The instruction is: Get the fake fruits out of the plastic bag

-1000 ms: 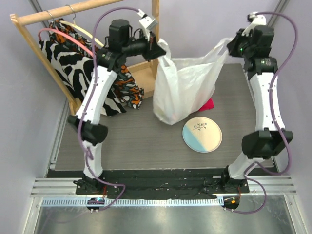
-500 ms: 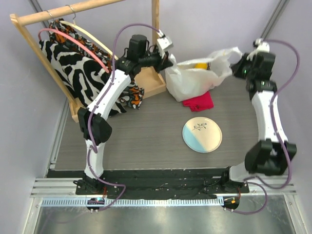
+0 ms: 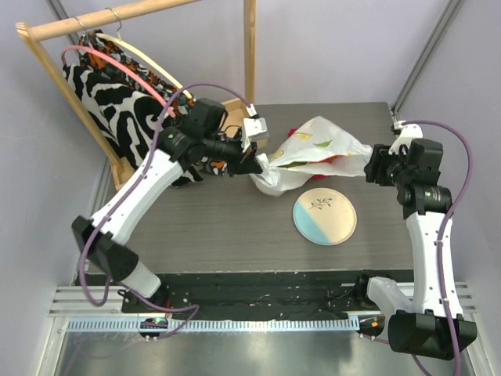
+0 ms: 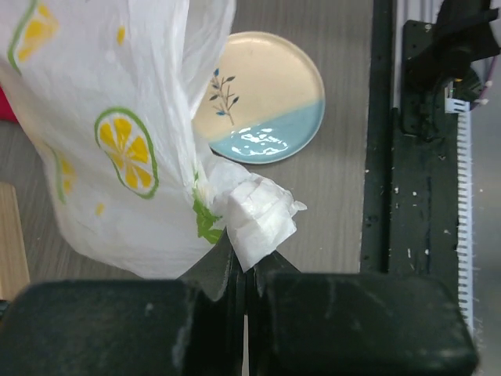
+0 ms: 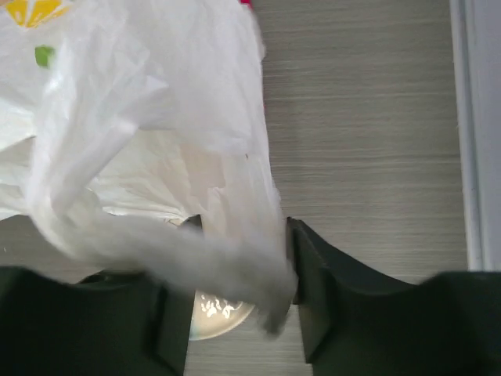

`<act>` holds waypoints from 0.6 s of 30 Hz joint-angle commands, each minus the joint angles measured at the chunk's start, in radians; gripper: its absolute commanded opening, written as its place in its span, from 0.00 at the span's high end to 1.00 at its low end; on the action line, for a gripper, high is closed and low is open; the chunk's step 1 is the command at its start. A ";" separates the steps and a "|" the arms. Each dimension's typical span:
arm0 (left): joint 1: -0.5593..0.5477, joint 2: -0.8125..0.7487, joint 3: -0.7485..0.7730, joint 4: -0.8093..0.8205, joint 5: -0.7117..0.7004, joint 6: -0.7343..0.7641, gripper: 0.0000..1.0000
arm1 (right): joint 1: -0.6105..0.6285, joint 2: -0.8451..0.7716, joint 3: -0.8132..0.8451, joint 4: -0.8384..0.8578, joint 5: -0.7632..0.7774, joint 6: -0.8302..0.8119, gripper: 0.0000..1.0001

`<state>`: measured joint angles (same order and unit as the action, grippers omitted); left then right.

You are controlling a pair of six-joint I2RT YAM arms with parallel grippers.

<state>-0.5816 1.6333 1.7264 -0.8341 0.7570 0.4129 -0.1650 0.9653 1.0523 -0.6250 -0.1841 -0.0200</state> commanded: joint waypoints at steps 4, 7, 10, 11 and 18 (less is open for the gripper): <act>-0.032 -0.112 -0.145 0.119 -0.011 -0.147 1.00 | 0.004 0.049 0.378 -0.154 -0.294 -0.167 0.31; -0.032 -0.112 -0.191 0.167 -0.018 -0.238 1.00 | 0.028 0.069 0.485 -0.185 -0.449 -0.176 0.29; -0.032 -0.145 -0.234 0.188 -0.001 -0.289 1.00 | 0.126 0.067 0.496 -0.182 -0.444 -0.198 0.29; -0.032 -0.157 -0.244 0.191 -0.002 -0.293 1.00 | 0.222 0.070 0.492 -0.180 -0.427 -0.204 0.30; -0.032 -0.259 -0.366 0.197 -0.059 -0.324 1.00 | 0.487 0.161 0.468 -0.192 -0.443 -0.182 0.55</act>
<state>-0.6125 1.4612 1.3846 -0.6842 0.7208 0.1314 0.2340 1.0702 1.5311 -0.7979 -0.5797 -0.2062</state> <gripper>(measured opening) 0.018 0.518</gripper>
